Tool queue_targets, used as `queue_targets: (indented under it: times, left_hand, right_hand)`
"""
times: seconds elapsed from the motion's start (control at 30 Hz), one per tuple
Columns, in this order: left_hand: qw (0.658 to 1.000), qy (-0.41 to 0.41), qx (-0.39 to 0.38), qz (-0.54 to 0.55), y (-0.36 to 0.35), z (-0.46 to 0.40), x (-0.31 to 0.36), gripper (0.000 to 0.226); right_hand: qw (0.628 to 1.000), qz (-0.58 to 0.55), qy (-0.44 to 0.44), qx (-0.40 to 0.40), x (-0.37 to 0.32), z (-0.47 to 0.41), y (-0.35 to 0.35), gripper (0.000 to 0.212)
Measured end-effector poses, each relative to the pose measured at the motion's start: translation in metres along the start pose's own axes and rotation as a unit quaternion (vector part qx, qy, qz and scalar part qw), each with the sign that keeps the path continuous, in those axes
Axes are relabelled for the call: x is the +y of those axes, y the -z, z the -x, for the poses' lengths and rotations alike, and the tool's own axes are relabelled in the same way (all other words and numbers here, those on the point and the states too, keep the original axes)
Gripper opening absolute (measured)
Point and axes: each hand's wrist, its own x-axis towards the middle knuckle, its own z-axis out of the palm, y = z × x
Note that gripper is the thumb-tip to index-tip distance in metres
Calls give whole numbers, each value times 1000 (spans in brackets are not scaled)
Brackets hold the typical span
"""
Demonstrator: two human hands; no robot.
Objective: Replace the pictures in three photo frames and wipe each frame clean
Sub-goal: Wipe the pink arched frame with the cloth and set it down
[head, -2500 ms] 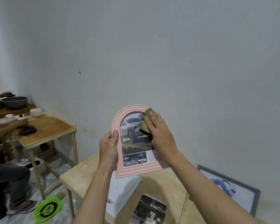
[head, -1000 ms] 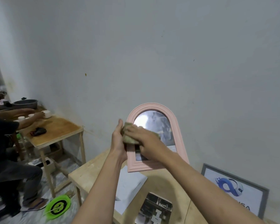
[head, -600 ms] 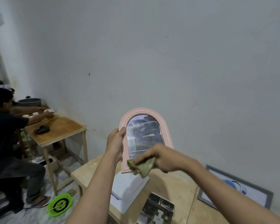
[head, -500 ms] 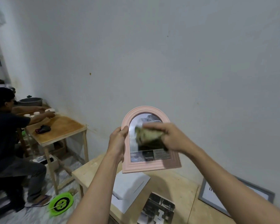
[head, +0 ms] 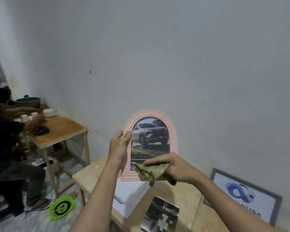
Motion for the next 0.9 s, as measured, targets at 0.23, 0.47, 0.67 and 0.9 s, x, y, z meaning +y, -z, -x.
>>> queue_targets:
  times: [0.23, 0.47, 0.67, 0.9]
  left_hand:
    - [998, 22, -40, 33, -17, -1, -13, 11]
    - [997, 29, 54, 37, -11, -20, -41, 14]
    - [995, 67, 77, -7, -43, -36, -92, 22]
    - [959, 151, 213, -111, -62, -76, -165, 19]
  right_hand:
    - [933, 248, 141, 219, -10, -44, 79, 74]
    - [973, 185, 74, 116, 87, 1, 14, 45]
    - [989, 80, 46, 115, 118, -9, -34, 55]
    - [983, 90, 93, 133, 163, -24, -39, 54]
